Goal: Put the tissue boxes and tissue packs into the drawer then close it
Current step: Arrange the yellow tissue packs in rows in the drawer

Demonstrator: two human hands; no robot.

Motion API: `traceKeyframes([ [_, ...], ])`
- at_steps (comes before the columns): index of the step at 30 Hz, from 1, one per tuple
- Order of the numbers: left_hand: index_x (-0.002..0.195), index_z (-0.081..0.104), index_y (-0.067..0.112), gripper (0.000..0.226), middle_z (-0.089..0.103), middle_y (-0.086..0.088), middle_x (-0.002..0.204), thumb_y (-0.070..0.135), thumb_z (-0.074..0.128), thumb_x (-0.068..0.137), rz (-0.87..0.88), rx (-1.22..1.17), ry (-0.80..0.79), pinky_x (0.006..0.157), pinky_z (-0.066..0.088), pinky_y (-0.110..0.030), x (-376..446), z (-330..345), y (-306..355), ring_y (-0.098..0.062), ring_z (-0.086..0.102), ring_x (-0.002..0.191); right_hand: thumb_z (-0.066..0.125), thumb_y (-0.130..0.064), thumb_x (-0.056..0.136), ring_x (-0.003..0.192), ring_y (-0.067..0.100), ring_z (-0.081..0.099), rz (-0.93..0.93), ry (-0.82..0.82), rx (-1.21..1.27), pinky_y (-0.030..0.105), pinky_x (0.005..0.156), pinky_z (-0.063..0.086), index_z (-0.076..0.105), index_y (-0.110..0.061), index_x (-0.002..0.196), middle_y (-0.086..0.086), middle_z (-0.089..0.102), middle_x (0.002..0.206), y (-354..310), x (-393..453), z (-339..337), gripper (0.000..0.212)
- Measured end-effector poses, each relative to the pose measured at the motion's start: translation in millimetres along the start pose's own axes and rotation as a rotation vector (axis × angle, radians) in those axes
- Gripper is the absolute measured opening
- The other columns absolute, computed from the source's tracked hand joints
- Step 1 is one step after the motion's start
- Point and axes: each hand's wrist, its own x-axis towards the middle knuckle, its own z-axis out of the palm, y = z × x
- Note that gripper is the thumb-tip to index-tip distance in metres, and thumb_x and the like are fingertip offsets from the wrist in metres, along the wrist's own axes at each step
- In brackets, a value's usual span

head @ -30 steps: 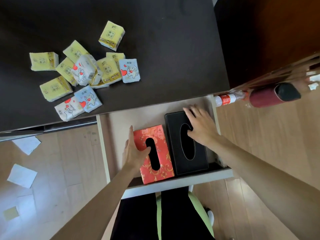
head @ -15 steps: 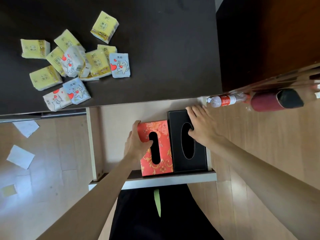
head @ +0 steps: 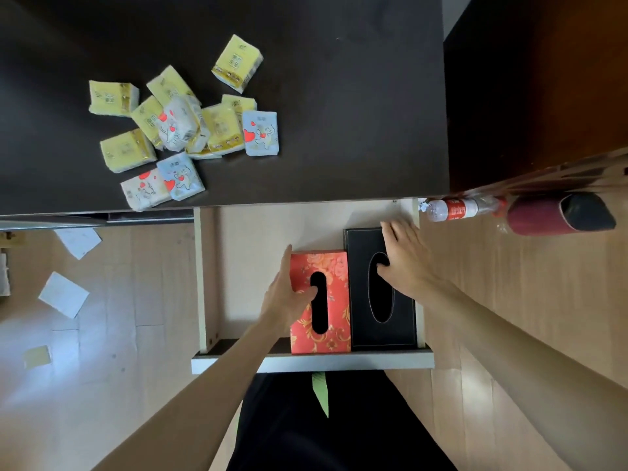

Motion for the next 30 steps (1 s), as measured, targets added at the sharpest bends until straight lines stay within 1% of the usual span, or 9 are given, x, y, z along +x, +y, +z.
traceKeyframes([
  [2,0.152,0.012,0.050,0.085,0.060,0.020,0.105,0.027,0.066,0.091,0.015,-0.080,-0.028,0.061,0.054,-0.025,-7.1,-6.2,-0.4,-0.010,0.065,0.086,0.068,-0.022,0.090,0.142,0.031,0.045,0.047,0.025,0.167,0.042,0.116,0.040,0.043,-0.005,0.152,0.013,0.052,0.149,-12.0,-0.5,-7.2,0.069],
  [4,0.150,0.030,0.042,0.066,0.063,0.018,0.114,0.026,0.062,0.095,0.031,-0.136,-0.021,0.071,0.056,-0.027,-12.2,-15.0,-2.6,-0.009,0.065,0.096,0.064,-0.021,0.094,0.136,0.025,0.052,0.081,0.059,0.343,0.038,0.106,0.044,0.052,-0.013,0.146,0.006,0.058,0.144,-28.5,-0.3,-15.2,0.054],
  [6,0.137,0.051,0.031,0.045,0.068,0.006,0.121,0.019,0.060,0.095,0.005,-0.181,0.018,0.067,0.053,-0.023,-13.7,-29.4,-3.2,-0.011,0.068,0.096,0.061,-0.019,0.096,0.131,0.021,0.057,0.079,0.096,0.465,0.033,0.101,0.045,0.060,-0.017,0.137,0.002,0.063,0.138,-48.7,4.5,-24.8,0.042],
  [9,0.124,0.063,0.023,0.033,0.072,0.002,0.112,0.009,0.057,0.095,0.064,-0.190,0.091,0.060,0.048,-0.016,-15.0,-61.1,0.4,-0.012,0.068,0.090,0.059,-0.012,0.097,0.125,0.016,0.060,0.029,0.142,0.582,0.031,0.101,0.048,0.065,-0.016,0.130,-0.001,0.067,0.131,-84.3,22.2,-44.3,0.034],
  [12,0.117,0.065,0.023,0.030,0.070,0.006,0.105,0.005,0.057,0.095,0.207,-0.189,0.217,0.072,0.051,-0.011,-14.6,-108.9,12.4,-0.011,0.065,0.095,0.057,-0.011,0.097,0.120,0.013,0.061,-0.019,0.199,0.643,0.035,0.103,0.050,0.067,-0.017,0.129,-0.003,0.069,0.126,-124.8,48.0,-68.3,0.034],
  [15,0.117,0.065,0.023,0.031,0.069,0.009,0.108,0.005,0.056,0.093,0.283,-0.192,0.383,0.081,0.054,-0.024,1.2,-168.8,29.5,-0.009,0.064,0.098,0.060,-0.009,0.095,0.117,0.012,0.062,-0.071,0.268,0.642,0.035,0.100,0.052,0.067,-0.019,0.128,-0.003,0.069,0.126,-164.3,81.6,-90.8,0.035],
  [20,0.126,0.058,0.028,0.040,0.059,0.007,0.128,0.010,0.065,0.091,0.396,-0.061,0.504,0.087,0.054,-0.028,52.8,-252.5,69.1,-0.010,0.056,0.114,0.070,-0.012,0.093,0.116,0.010,0.054,-0.150,0.313,0.480,0.018,0.084,0.047,0.062,-0.021,0.128,0.000,0.060,0.132,-215.8,141.1,-119.5,0.037],
  [24,0.133,0.057,0.020,0.049,0.051,0.001,0.140,0.005,0.067,0.087,0.497,0.210,0.542,0.097,0.048,-0.033,92.0,-291.2,88.3,-0.018,0.043,0.130,0.070,-0.006,0.092,0.128,0.017,0.050,-0.189,0.269,0.373,0.028,0.091,0.047,0.057,-0.019,0.138,0.001,0.053,0.144,-240.4,167.9,-133.2,0.050],
  [30,0.132,0.060,0.019,0.041,0.051,-0.001,0.142,0.015,0.061,0.092,0.453,0.368,0.654,0.092,0.053,-0.040,129.1,-342.0,81.0,-0.021,0.042,0.132,0.052,-0.018,0.104,0.135,0.017,0.051,-0.166,0.287,0.466,0.043,0.108,0.047,0.057,-0.017,0.140,0.002,0.056,0.146,-279.1,202.1,-153.4,0.036],
])
